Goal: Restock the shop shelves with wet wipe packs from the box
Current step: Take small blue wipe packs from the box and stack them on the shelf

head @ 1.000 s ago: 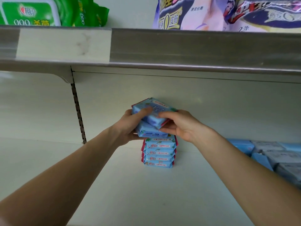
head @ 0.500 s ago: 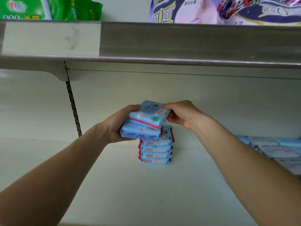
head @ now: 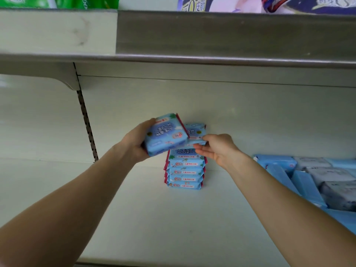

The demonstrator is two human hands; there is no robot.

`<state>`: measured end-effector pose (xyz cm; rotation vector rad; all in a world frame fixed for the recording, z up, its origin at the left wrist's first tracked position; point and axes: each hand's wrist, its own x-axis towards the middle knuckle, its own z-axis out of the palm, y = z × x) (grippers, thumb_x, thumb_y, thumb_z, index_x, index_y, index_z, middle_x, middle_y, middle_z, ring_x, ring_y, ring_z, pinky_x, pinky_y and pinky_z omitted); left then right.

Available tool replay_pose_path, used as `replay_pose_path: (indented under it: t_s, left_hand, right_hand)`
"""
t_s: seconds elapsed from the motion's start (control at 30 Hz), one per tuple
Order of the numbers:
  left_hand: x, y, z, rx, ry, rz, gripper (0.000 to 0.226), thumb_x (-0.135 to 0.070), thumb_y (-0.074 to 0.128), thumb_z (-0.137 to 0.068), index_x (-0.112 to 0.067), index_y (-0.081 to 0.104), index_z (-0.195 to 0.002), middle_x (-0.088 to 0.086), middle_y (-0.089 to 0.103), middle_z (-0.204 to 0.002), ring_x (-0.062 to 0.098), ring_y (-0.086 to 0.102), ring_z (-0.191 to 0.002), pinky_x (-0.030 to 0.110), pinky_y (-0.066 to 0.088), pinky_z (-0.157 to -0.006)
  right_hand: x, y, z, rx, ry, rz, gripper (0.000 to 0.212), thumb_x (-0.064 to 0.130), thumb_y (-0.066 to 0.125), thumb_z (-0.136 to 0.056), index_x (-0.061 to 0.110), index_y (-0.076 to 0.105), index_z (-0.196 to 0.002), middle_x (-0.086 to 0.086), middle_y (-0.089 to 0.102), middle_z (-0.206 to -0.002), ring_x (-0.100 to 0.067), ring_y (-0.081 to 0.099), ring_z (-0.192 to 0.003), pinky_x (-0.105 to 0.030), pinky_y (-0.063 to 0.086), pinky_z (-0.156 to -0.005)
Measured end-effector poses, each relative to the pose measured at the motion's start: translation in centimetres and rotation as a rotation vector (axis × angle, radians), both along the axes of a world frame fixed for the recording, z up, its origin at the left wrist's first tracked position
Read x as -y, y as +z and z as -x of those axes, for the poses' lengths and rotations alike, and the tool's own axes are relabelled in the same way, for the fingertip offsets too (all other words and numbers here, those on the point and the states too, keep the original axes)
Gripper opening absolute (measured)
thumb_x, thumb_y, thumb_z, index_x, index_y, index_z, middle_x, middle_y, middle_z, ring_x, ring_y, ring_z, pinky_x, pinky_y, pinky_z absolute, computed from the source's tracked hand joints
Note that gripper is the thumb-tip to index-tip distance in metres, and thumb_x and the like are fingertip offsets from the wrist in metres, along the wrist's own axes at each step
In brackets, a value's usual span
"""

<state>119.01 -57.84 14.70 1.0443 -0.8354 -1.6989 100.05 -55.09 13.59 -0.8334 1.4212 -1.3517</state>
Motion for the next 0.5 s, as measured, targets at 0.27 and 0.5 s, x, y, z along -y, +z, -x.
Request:
replay_pose_path:
  t_s: [0.27, 0.5]
  left_hand:
    - [1.2, -1.9, 2.2, 0.144, 0.019, -0.053, 0.019, -0.031, 0.059, -0.094, -0.012, 0.062, -0.094, 0.011, 0.073, -0.071, 0.026, 0.069, -0.053, 0.041, 0.057, -0.048]
    - [1.5, -1.8, 2.1, 0.233, 0.033, -0.074, 0.021, -0.032, 0.064, -0.091, -0.012, 0.061, -0.093, 0.009, 0.071, -0.062, 0.024, 0.067, -0.047, 0.038, 0.055, -0.042]
  right_hand:
    - [-0.1, -1.2, 0.8, -0.380, -0.020, -0.095, 0.023, 0.007, 0.056, -0.089, 0.010, 0.052, -0.066, -0.007, 0.051, -0.057, -0.012, 0.043, -0.044, -0.017, 0.029, -0.040]
    - [-0.1, -2.4, 0.8, -0.415, 0.006, -0.111, 0.024, 0.009, 0.056, -0.087, 0.009, 0.051, -0.064, -0.006, 0.051, -0.057, -0.015, 0.043, -0.046, -0.021, 0.032, -0.042]
